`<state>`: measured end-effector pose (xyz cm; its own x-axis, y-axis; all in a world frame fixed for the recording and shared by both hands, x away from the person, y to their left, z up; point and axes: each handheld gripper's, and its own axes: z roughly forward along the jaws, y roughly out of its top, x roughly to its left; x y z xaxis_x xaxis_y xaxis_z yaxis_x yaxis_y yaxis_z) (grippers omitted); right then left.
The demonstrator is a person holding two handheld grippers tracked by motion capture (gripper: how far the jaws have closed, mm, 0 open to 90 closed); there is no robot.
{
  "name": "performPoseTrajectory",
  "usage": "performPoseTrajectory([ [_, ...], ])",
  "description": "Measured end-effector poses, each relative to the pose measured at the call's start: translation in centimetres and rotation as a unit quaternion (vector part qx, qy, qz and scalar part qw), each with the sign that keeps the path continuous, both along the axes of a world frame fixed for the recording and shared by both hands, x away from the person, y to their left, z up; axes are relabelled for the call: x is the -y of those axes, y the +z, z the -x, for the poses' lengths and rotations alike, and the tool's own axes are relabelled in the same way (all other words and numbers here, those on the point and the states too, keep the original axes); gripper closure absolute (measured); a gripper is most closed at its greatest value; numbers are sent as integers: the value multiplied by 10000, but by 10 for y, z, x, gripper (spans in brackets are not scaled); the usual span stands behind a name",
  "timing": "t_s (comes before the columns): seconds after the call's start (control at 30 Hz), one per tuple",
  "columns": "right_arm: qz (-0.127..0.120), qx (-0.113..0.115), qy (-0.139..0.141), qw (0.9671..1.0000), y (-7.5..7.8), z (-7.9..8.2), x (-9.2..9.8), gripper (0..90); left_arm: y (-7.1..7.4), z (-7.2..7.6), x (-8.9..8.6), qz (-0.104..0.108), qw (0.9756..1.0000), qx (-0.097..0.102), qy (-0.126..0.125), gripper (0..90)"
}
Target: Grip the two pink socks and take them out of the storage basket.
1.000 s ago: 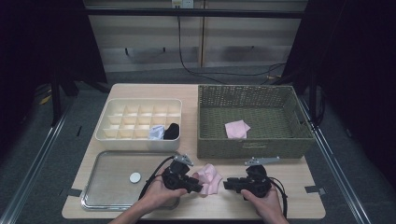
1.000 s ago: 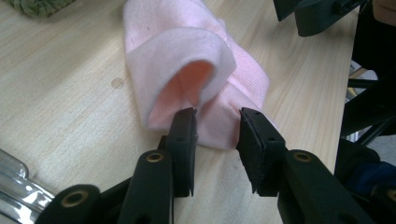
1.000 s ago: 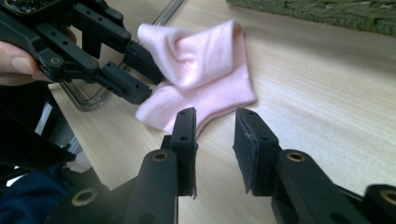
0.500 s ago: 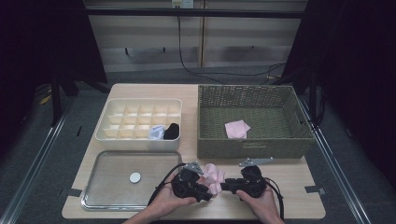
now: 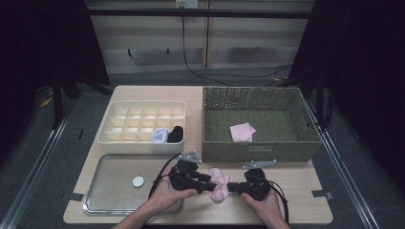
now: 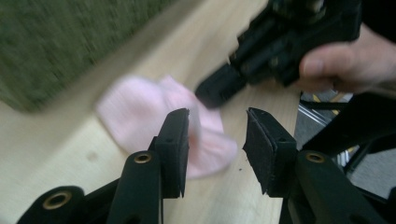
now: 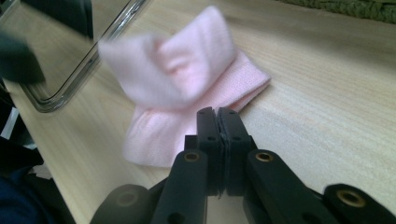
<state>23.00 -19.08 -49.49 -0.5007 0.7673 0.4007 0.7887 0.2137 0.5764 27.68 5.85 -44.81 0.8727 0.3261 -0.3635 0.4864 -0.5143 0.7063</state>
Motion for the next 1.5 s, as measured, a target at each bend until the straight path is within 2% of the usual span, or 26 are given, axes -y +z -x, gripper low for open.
performPoseTrajectory([
  [0.1,-37,2,9,10000,2,1,1,886,-4,-6,6,-212,9997,66,93,570],
  [0.13,-68,-4,21,10000,2,1,1,886,-8,-7,10,-300,9995,30,99,562],
  [0.17,-74,6,37,10000,3,2,2,886,-11,-8,13,-396,9992,19,53,543],
  [0.23,-112,2,65,9999,4,3,2,887,-18,-7,18,-437,9990,-5,-16,516],
  [0.27,-133,12,75,9999,5,4,2,887,-21,-6,20,-593,9982,74,-65,505],
  [0.33,-156,35,93,9998,7,5,3,888,-27,-3,24,-673,9975,209,-102,481],
  [0.4,-191,33,95,9998,9,6,5,888,-31,0,28,-943,9950,275,-160,483],
  [0.47,-208,24,70,9998,10,7,7,889,-36,1,31,-1048,9938,325,-187,521],
  [0.53,-220,15,63,9997,10,8,9,890,-36,1,31,-1094,9931,348,-248,639],
  [0.6,-213,27,65,9997,12,10,11,891,-36,1,28,-954,9948,296,-174,746],
  [0.63,-201,26,51,9998,13,11,13,891,-34,-1,25,-827,9963,208,-121,769],
  [0.67,-210,27,41,9998,13,12,15,891,-32,-3,22,-786,9968,111,-103,781],
  [0.7,-201,23,32,9998,14,13,18,892,-31,-5,18,-581,9983,-30,10,782],
  [0.77,-204,-12,-28,9998,14,16,23,892,-30,-8,10,-335,9990,-274,109,771],
  [0.97,-118,-74,-172,9998,12,25,43,892,-36,-11,-4,-485,9972,-399,414,705],
  [1.0,-102,-53,-195,9997,12,26,47,892,-36,-11,-7,-488,9973,-415,369,701],
  [1.1,-43,-41,-271,9996,12,29,56,892,-35,-14,-14,-587,9961,-383,543,669],
  [1.2,-46,-44,-335,9994,11,32,63,892,-36,-19,-20,-514,9954,-476,660,629],
  [1.27,-70,-36,-363,9993,12,33,66,892,-35,-20,-20,-432,9951,-527,713,583],
  [1.33,-62,0,-368,9993,13,33,68,892,-32,-21,-18,-398,9953,-493,728,518],
  [1.37,-74,-3,-354,9993,13,33,68,892,-31,-21,-15,-298,9955,-515,735,492],
  [1.4,-69,5,-336,9994,12,32,68,892,-29,-20,-13,-244,9959,-436,751,468],
  [1.43,-78,13,-337,9994,12,32,68,892,-27,-19,-9,-287,9960,-352,775,454],
  [1.47,-100,-1,-319,9994,12,32,67,892,-28,-18,-5,-245,9965,-336,725,425],
  [1.5,-109,-3,-308,9995,12,33,67,891,-28,-18,-1,-329,9962,-346,728,420],
])
